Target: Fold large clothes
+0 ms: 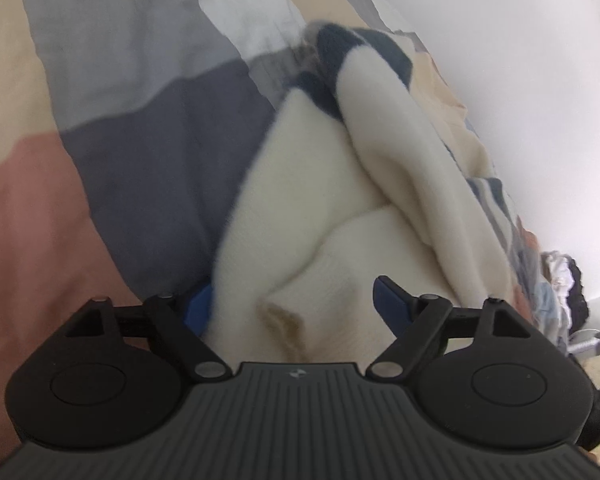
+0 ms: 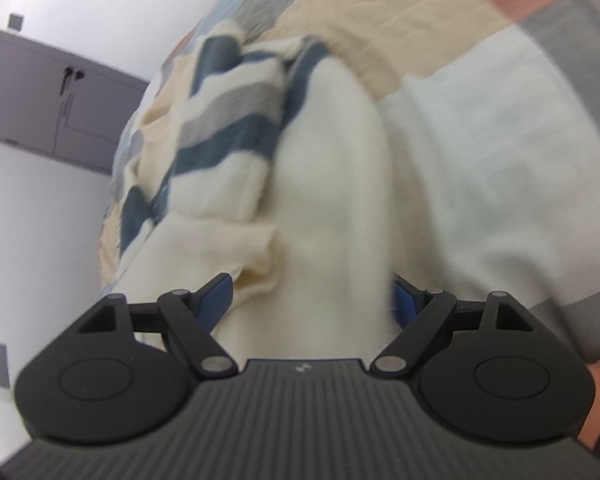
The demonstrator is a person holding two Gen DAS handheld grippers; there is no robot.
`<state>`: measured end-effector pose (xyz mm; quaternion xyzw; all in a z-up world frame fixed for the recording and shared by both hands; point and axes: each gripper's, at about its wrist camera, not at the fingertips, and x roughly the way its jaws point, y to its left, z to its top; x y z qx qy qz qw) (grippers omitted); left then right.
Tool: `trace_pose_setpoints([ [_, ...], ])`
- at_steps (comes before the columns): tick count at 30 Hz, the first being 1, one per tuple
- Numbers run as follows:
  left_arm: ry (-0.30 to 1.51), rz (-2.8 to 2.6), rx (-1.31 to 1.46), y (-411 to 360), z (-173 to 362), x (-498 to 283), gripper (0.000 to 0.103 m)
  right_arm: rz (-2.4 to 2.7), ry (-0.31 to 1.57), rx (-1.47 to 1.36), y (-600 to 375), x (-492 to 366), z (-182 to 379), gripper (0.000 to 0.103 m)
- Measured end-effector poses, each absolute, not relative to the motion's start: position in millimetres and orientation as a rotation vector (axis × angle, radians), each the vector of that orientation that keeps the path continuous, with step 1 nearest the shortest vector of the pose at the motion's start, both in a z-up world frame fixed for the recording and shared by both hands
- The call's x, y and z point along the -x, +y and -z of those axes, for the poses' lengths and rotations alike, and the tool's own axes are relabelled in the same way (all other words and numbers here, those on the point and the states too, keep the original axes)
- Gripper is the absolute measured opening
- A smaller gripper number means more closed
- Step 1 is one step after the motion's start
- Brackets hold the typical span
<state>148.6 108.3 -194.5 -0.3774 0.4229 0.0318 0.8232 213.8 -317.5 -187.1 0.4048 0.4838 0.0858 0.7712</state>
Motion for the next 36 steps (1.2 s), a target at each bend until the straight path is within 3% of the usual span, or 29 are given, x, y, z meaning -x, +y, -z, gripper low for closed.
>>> trace_pose_setpoints([
  [4,0.922,-0.035,0.795,103,196,-152,0.089,-0.198,1.090,-0.752,-292,-210,188,0.076],
  [8,0.925,-0.037,0.761,100,197,-152,0.089,-0.078,1.057,-0.598,-283,-206,179,0.044],
  [11,0.916,-0.055,0.767,102,197,-149,0.087,0.099,0.976,-0.557,-296,-200,173,0.049],
  [13,0.910,-0.068,0.777,105,197,-147,0.087,0.192,0.971,-0.540,-301,-198,171,0.063],
  [14,0.911,-0.068,0.780,105,197,-147,0.087,0.194,0.978,-0.553,-302,-199,173,0.076],
  [19,0.916,-0.075,0.765,105,198,-148,0.085,0.037,1.066,-0.592,-293,-211,192,0.076],
  [21,0.923,-0.088,0.746,103,199,-149,0.078,0.062,1.080,-0.554,-287,-210,195,0.068],
  [22,0.927,-0.099,0.736,102,200,-152,0.076,0.069,1.081,-0.545,-286,-211,196,0.058],
  [24,0.937,-0.114,0.704,100,199,-158,0.064,0.056,1.068,-0.564,-286,-212,192,0.029],
  [25,0.935,-0.118,0.691,100,197,-160,0.059,0.040,1.057,-0.591,-289,-211,189,0.023],
  [27,0.922,-0.103,0.685,101,191,-161,0.032,0.009,1.023,-0.651,-295,-205,181,0.020],
  [29,0.894,-0.062,0.744,107,185,-159,0.021,-0.051,0.963,-0.740,-305,-196,168,0.019],
  [36,0.667,0.071,0.891,124,124,-129,0.016,-0.341,0.723,-0.953,-343,-162,106,0.010],
])
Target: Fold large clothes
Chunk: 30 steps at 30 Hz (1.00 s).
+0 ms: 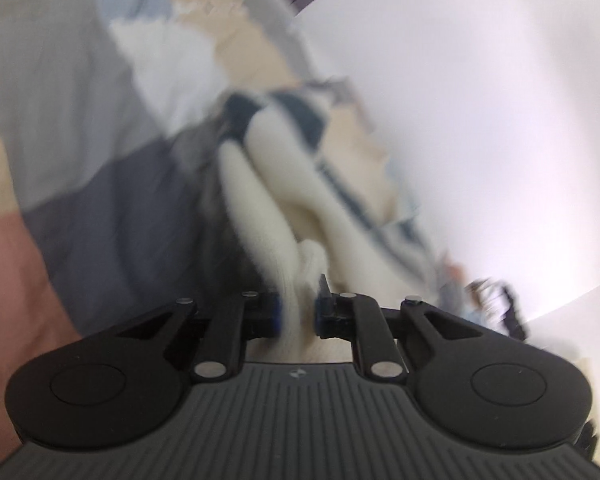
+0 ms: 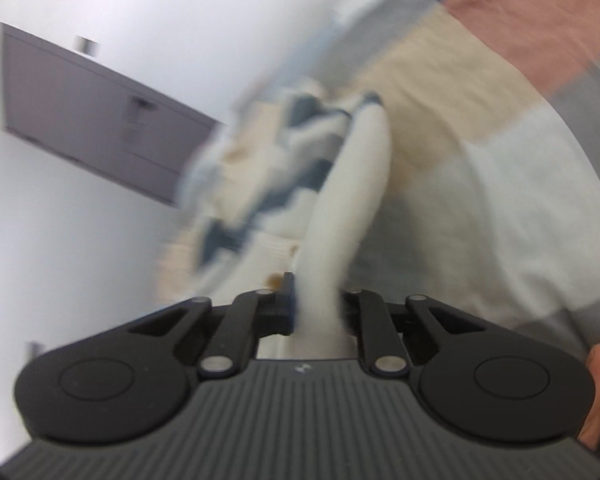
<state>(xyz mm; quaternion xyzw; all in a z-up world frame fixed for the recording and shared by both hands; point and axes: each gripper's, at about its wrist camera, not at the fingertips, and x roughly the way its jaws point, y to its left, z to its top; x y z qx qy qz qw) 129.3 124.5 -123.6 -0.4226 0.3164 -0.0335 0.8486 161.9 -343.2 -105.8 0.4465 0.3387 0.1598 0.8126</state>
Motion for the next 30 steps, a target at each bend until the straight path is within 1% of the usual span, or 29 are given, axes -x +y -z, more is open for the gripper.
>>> trace_pose_setpoints([
  [6,0.539,0.137,0.985,135,80,-100,0.015,-0.477,0.645,-1.003,-358,-148,70,0.010],
  [9,0.505,0.161,1.015,139,67,-80,0.014,-0.525,0.605,-1.023,-366,-133,58,0.010],
  [13,0.485,0.251,1.145,149,53,-48,0.014,-0.564,0.560,-1.050,-379,-109,39,0.010],
  [20,0.392,0.293,1.124,146,17,1,0.014,-0.612,0.467,-1.039,-401,-70,2,0.010],
  [24,0.365,0.267,1.055,149,2,-20,0.014,-0.581,0.442,-0.997,-399,-93,-12,0.010],
  [30,0.369,0.122,0.968,154,13,-104,0.015,-0.457,0.470,-1.007,-375,-191,0,0.010],
])
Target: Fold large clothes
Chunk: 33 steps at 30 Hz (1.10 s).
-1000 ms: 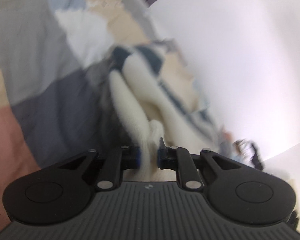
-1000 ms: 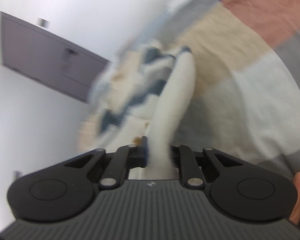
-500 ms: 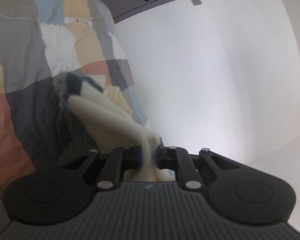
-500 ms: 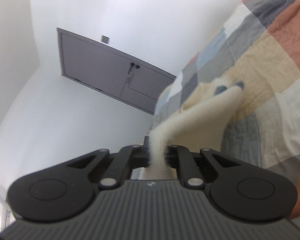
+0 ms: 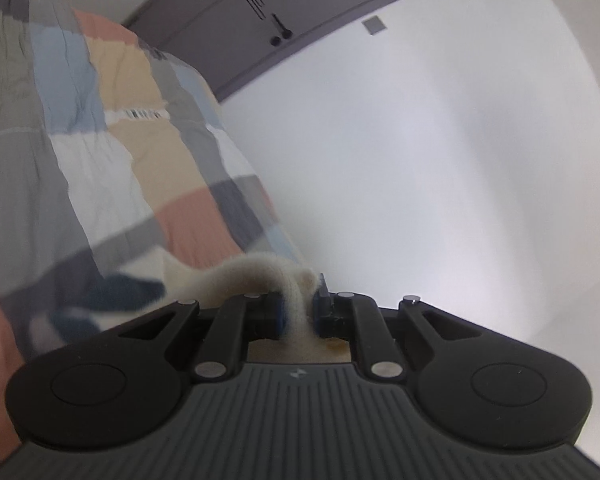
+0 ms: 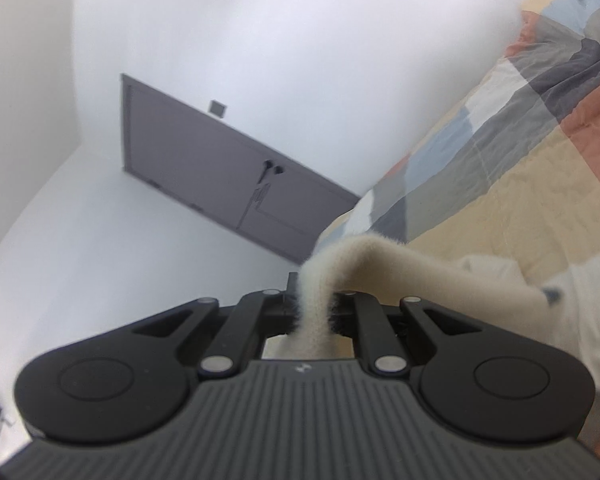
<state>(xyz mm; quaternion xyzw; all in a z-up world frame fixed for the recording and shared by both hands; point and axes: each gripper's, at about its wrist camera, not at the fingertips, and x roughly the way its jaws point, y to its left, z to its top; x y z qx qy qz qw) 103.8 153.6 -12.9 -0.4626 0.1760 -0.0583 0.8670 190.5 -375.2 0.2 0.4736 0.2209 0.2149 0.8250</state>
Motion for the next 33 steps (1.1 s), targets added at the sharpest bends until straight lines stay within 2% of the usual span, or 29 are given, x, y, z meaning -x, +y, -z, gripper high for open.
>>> trace_pose_setpoints([
  [5,0.401,0.073,0.968,170,56,-193,0.015,-0.353,0.495,-0.991,-342,-272,34,0.010],
  [13,0.518,0.054,0.866,184,132,-309,0.016,-0.222,0.489,-0.954,-310,-356,120,0.010],
  [22,0.642,0.022,0.873,200,194,-360,0.019,-0.146,0.604,-0.861,-290,-415,192,0.011],
  [28,0.648,0.022,0.831,195,194,-359,0.020,-0.151,0.666,-0.901,-292,-418,208,0.012],
  [29,0.644,0.022,0.820,192,189,-354,0.022,-0.158,0.667,-0.900,-293,-415,205,0.012],
  [31,0.639,0.028,0.809,188,180,-345,0.037,-0.168,0.678,-0.881,-295,-407,198,0.015],
  [32,0.635,0.028,0.808,187,175,-340,0.058,-0.172,0.681,-0.867,-296,-401,193,0.021],
  [33,0.626,0.022,0.803,184,170,-333,0.069,-0.184,0.679,-0.854,-297,-395,188,0.032],
])
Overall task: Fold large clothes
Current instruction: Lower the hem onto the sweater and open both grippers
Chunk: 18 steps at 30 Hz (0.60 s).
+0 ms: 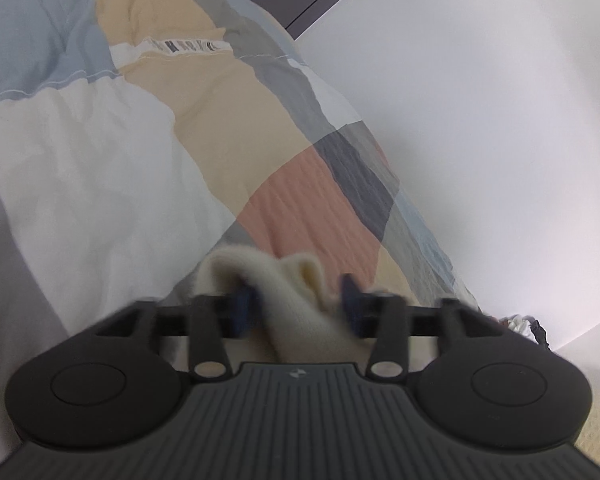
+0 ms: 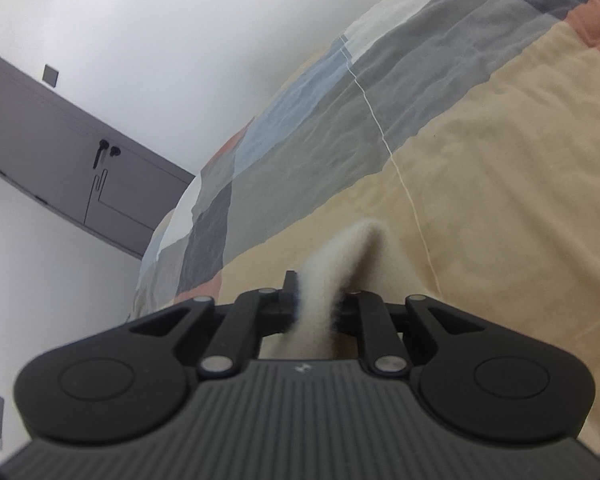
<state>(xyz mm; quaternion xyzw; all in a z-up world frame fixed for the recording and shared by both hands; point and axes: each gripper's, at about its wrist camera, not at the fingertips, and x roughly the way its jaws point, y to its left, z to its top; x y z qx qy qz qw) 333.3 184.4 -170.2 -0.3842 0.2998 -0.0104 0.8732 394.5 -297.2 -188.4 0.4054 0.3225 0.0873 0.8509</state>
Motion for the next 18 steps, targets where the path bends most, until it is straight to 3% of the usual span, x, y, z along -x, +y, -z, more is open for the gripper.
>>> trace_pose_setpoints([
  [3,0.599,0.001,0.754,176,152,-310,0.069,-0.231,0.680,-0.793,-297,-374,171,0.060],
  [9,0.580,-0.037,0.488,133,122,-258,0.069,-0.177,0.696,-0.584,-286,-331,137,0.060],
  [18,0.706,0.024,0.224,81,135,-241,0.069,-0.266,0.739,-0.428,-244,-285,129,0.060],
])
